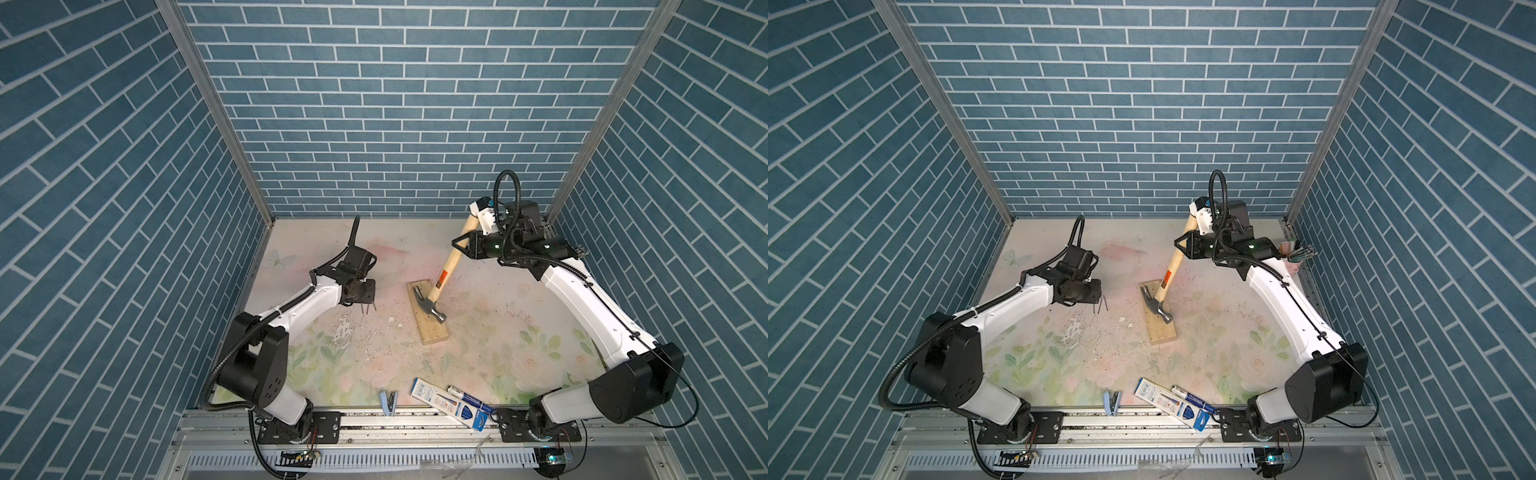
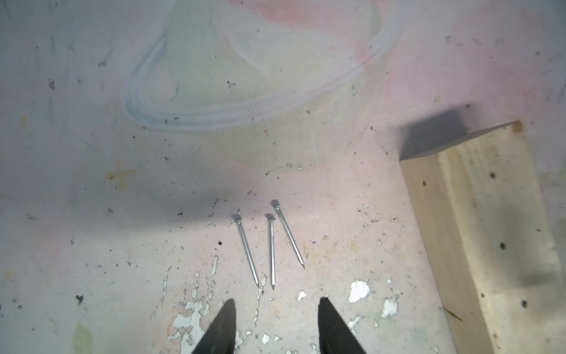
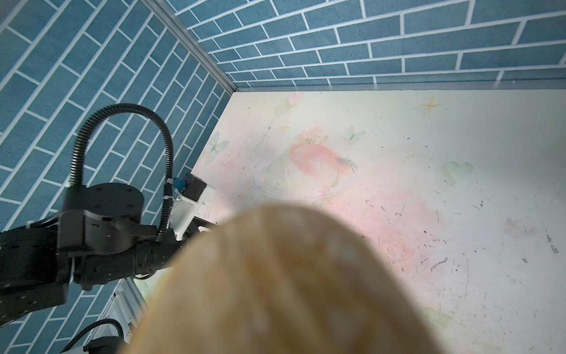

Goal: Use a claw hammer to pull out a nail
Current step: Place the nail at the center of the board, then place the hammer at the center of the board.

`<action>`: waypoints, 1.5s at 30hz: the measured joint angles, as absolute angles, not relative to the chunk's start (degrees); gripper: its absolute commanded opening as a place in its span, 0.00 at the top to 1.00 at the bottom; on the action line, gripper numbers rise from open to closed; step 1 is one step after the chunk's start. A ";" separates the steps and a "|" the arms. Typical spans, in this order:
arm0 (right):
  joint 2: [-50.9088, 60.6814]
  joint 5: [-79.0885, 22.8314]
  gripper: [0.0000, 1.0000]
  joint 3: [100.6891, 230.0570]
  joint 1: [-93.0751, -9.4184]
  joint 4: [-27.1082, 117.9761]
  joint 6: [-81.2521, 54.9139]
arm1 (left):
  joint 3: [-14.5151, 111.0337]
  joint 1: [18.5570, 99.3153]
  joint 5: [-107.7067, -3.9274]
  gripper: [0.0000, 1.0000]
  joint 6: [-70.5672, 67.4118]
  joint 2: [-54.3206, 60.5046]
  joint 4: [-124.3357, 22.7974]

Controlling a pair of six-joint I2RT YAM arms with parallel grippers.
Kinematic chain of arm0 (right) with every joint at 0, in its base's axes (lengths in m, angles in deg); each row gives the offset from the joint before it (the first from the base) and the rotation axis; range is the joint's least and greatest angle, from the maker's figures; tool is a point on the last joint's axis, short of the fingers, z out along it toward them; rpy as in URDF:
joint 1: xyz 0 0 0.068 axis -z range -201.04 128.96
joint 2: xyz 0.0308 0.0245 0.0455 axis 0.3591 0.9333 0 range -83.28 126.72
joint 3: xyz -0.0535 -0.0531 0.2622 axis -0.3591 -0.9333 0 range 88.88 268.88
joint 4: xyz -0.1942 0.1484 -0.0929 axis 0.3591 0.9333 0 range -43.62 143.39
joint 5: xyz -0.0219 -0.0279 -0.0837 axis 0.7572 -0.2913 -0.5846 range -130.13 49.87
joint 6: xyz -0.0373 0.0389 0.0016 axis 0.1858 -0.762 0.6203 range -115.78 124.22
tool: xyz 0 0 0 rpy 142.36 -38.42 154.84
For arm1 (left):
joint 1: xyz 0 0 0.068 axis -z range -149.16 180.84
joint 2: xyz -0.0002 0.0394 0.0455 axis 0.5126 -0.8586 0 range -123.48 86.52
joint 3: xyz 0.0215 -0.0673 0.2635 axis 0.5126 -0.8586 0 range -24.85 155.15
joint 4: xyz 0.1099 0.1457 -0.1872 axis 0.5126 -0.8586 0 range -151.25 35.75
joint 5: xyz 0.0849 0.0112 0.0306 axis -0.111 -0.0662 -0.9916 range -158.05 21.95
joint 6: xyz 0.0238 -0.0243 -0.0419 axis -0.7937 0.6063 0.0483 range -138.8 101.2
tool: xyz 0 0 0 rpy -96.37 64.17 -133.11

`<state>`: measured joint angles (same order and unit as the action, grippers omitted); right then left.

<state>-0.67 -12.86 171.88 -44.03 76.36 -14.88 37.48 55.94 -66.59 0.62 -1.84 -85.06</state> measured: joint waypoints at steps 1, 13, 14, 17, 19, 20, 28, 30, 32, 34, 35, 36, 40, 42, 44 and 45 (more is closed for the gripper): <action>-0.67 -12.82 1.00 171.88 -44.05 76.34 -14.88 | 37.79 55.94 -66.11 0.52 0.43 -0.76 -85.43; -0.15 -10.22 1.00 171.86 -44.03 73.80 -15.51 | 43.60 57.80 -61.72 0.43 -5.15 6.40 -88.77; 0.05 -9.76 1.00 171.86 -44.05 73.35 -15.79 | 43.71 58.30 -61.59 0.42 -5.76 7.10 -88.84; 0.53 -8.56 1.00 171.84 -44.03 72.03 -16.69 | 43.88 59.96 -61.30 0.41 -7.75 9.22 -89.15; 0.86 -7.70 1.00 171.84 -44.03 71.16 -17.06 | 44.28 61.01 -61.30 0.41 -8.86 10.25 -89.21; 1.08 -7.24 1.00 171.84 -44.05 70.74 -17.32 | 44.58 61.58 -61.30 0.41 -9.43 10.71 -89.21; 2.83 -3.51 1.00 171.73 -44.03 67.47 -19.38 | 45.55 65.03 -61.30 0.39 -12.34 11.74 -89.12; 3.26 -2.44 1.00 171.71 -44.03 66.77 -19.82 | 45.55 65.95 -61.24 0.39 -12.80 11.74 -89.01; 3.64 -1.25 1.00 171.56 -44.05 65.80 -20.23 | 45.55 66.96 -60.87 0.38 -13.21 11.74 -88.60; 3.94 -0.16 1.00 171.21 -44.03 64.69 -21.08 | 45.55 67.98 -60.69 0.37 -13.54 11.74 -87.99; 4.12 0.52 1.00 170.97 -44.03 63.97 -21.59 | 45.55 68.53 -60.67 0.37 -13.74 11.74 -87.73; 4.27 0.95 1.00 170.84 -44.03 63.51 -21.96 | 45.55 69.10 -60.67 0.37 -13.96 11.74 -87.53; 5.30 3.18 1.00 170.22 -44.05 60.89 -24.12 | 46.31 71.90 -61.76 0.37 -14.92 10.84 -87.27; 5.69 4.08 1.00 169.87 -44.05 59.64 -25.04 | 46.94 73.01 -62.77 0.37 -15.29 9.77 -87.09; 5.91 4.78 1.00 169.35 -44.05 58.31 -26.02 | 47.25 74.04 -63.97 0.37 -15.64 8.68 -86.92; 5.97 5.11 1.00 169.15 -44.05 57.81 -26.31 | 47.25 74.43 -64.36 0.37 -15.75 8.31 -86.92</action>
